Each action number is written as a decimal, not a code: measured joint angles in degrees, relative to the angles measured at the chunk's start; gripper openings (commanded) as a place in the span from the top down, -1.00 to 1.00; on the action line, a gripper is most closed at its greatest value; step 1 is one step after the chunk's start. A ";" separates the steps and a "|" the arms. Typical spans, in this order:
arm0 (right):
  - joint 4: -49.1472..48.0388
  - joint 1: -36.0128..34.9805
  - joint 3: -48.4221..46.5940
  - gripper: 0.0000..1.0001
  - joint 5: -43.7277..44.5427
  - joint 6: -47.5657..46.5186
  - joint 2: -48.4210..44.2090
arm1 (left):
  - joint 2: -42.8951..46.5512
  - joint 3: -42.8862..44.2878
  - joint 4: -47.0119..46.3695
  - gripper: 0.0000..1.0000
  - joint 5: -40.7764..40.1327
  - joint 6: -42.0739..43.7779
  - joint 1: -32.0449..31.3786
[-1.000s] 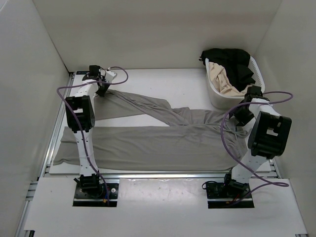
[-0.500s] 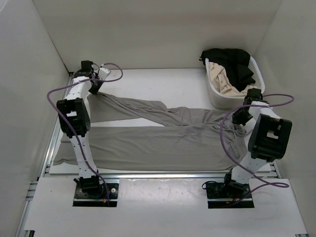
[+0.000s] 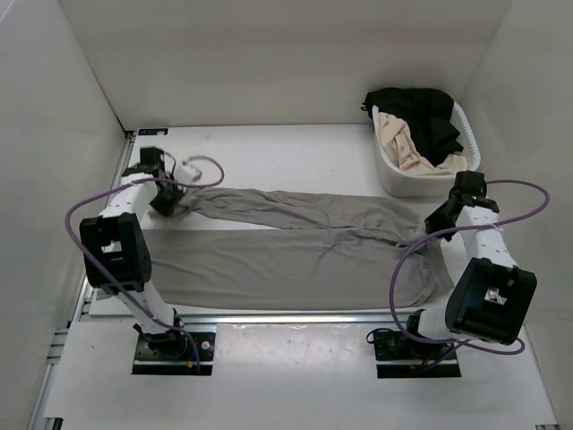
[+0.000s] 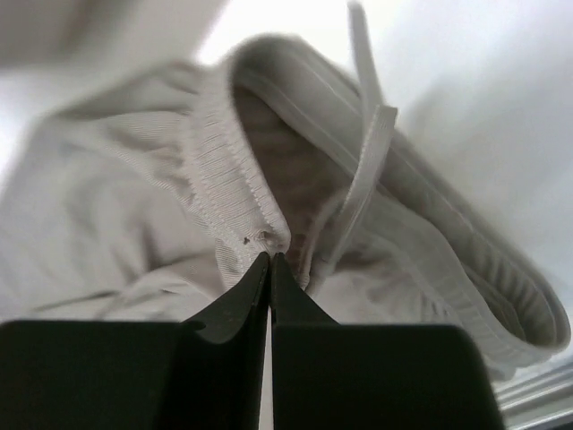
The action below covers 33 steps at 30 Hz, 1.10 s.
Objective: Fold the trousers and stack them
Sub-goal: Flatten the trousers out
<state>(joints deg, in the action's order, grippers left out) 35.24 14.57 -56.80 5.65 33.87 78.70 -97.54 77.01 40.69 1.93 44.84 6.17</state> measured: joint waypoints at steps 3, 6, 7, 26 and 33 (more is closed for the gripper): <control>1.73 0.11 3.89 1.00 0.13 0.00 -0.48 | -3.85 -8.24 6.25 0.29 1.18 1.03 2.14; 2.91 0.42 5.97 1.00 0.11 0.04 -0.72 | -8.41 -5.70 13.25 0.39 4.50 0.76 6.40; 3.23 0.44 6.05 1.00 0.11 0.02 -0.74 | -9.33 -2.84 14.91 0.39 5.60 0.48 7.52; 3.34 1.36 5.95 0.90 0.39 -2.14 1.33 | -42.07 45.68 17.88 -0.38 8.39 -9.33 9.38; 4.22 3.48 3.96 -0.49 0.68 -3.96 3.32 | -41.42 42.29 16.92 -0.02 6.91 -10.36 9.44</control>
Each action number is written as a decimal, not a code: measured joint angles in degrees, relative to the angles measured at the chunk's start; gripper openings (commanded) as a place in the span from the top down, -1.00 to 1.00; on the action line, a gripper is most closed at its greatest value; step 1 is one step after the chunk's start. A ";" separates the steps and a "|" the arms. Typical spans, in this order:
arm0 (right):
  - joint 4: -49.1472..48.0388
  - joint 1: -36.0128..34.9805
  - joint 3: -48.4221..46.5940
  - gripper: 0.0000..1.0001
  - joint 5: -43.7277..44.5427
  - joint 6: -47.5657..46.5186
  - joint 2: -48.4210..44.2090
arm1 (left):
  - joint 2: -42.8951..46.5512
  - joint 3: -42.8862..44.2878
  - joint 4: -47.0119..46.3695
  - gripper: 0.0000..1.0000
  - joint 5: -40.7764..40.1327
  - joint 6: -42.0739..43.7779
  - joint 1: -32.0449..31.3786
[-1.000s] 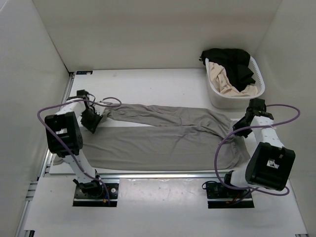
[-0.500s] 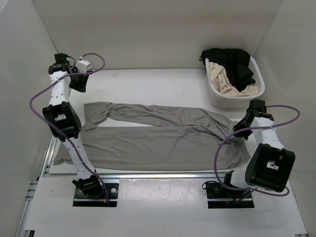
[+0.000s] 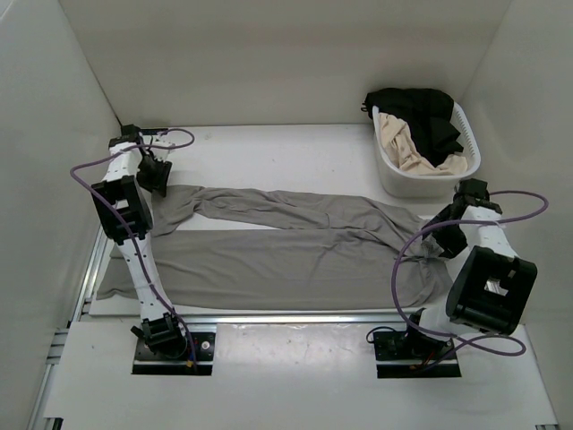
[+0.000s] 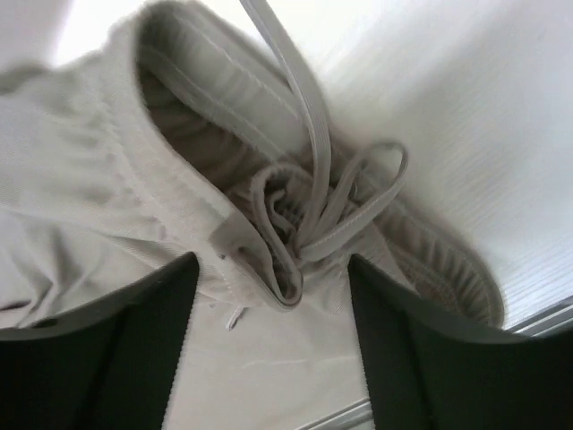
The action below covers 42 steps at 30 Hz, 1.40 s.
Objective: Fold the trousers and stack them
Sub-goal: Flatten the trousers out, then fold the trousers
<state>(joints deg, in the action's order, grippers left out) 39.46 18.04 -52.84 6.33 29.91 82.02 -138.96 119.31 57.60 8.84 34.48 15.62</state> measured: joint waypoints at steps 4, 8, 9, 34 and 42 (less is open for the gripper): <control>0.42 0.28 -4.28 -0.63 0.63 -1.57 0.24 | 1.70 -3.04 -0.70 0.72 0.17 0.70 -0.39; -1.29 0.28 -9.07 -0.66 0.13 -3.23 3.02 | 2.93 -5.03 -1.97 0.72 0.52 1.51 -0.57; -1.86 0.24 -10.10 -0.66 0.02 -3.50 4.48 | 2.97 -5.11 -2.12 0.72 0.68 1.49 -0.52; 1.18 -1.44 -24.92 1.00 1.42 -3.17 14.23 | 6.75 8.07 -1.70 0.72 -7.26 4.52 -0.46; 1.03 3.19 -26.60 1.00 -1.14 -3.37 7.50 | 22.47 -1.40 -7.45 0.72 -9.25 6.51 1.11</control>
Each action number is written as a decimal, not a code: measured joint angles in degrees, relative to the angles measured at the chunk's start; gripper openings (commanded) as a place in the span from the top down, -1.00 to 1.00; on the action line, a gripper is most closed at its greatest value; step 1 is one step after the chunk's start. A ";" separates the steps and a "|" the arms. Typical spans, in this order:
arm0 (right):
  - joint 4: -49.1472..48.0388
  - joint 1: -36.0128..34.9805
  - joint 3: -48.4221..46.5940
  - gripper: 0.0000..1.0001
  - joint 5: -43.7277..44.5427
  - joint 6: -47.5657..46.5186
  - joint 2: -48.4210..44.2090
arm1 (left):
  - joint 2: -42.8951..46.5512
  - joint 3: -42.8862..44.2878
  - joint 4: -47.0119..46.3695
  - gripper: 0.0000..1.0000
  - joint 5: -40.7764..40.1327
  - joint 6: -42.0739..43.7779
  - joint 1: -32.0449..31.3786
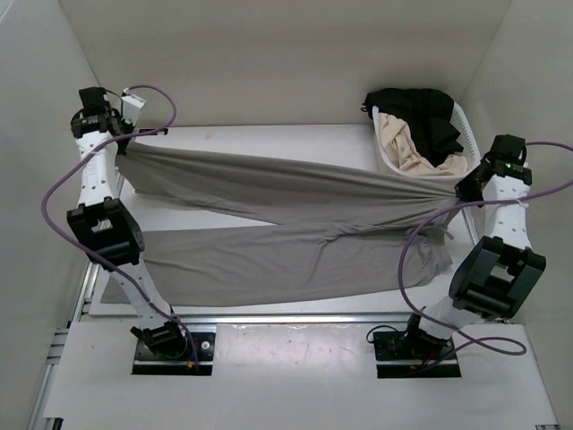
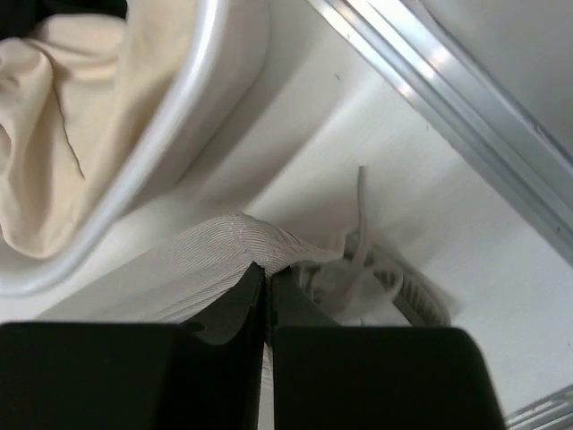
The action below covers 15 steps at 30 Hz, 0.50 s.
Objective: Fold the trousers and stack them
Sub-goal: Fold the trousers
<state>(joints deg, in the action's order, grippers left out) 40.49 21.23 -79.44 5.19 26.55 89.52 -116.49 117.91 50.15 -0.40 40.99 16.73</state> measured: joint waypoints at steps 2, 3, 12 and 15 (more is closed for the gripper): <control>0.02 0.87 2.56 1.00 -0.98 0.00 -2.38 | 4.33 -4.87 -1.40 0.72 0.07 0.39 1.55; 0.04 1.33 3.93 1.00 -1.55 -0.04 -3.72 | 6.56 -7.69 -1.36 0.72 0.07 0.59 2.56; -1.29 3.80 17.68 1.00 -7.19 -0.17 -12.37 | 20.87 -33.77 -0.11 0.72 1.88 2.38 11.69; -1.36 5.33 22.51 1.00 -8.83 0.11 -14.45 | 25.57 -40.15 0.00 0.72 2.67 3.67 13.84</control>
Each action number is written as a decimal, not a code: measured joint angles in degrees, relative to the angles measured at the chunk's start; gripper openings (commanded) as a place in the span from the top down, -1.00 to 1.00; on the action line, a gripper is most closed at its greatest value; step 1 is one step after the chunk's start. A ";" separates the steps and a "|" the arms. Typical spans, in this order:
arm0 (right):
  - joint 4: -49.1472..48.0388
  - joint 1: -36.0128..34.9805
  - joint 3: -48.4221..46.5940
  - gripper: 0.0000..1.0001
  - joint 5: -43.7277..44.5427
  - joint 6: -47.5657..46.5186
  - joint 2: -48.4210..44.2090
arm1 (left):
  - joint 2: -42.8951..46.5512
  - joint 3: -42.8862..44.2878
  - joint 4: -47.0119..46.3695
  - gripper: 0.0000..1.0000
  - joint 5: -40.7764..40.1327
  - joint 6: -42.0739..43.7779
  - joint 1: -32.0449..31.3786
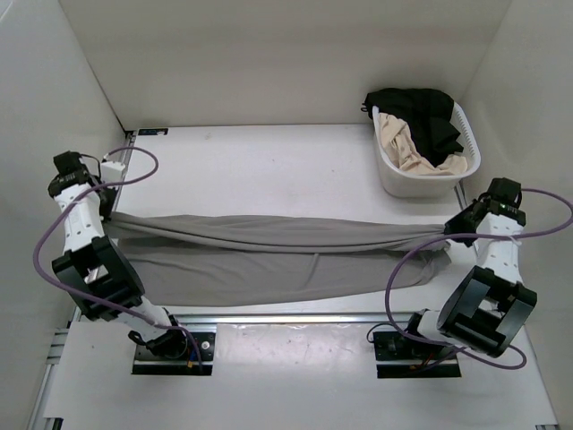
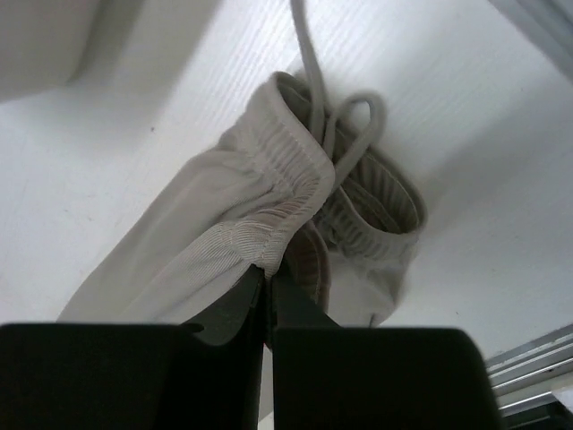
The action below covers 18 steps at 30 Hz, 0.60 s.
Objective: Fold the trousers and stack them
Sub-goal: Fold the trousers
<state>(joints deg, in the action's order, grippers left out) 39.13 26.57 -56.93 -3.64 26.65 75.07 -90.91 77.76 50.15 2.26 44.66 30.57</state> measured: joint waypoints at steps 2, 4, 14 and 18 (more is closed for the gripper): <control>-0.09 0.74 1.31 1.00 -1.03 0.13 -0.35 | 1.79 -1.88 0.00 0.72 0.17 0.74 0.94; -0.26 1.14 0.96 1.00 -2.16 0.33 0.17 | 2.05 -1.53 -0.04 0.72 0.39 1.42 1.60; 0.11 1.03 -18.73 1.00 -6.36 1.60 10.08 | -8.74 22.95 0.66 0.72 3.72 1.22 1.90; 0.13 1.01 -17.75 1.00 -6.93 1.68 6.45 | -5.16 19.61 0.70 0.72 4.52 2.16 2.01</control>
<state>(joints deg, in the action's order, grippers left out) 39.27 27.57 -74.67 -10.57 28.34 81.52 -96.07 97.36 50.85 6.79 46.83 32.58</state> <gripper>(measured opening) 0.014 0.153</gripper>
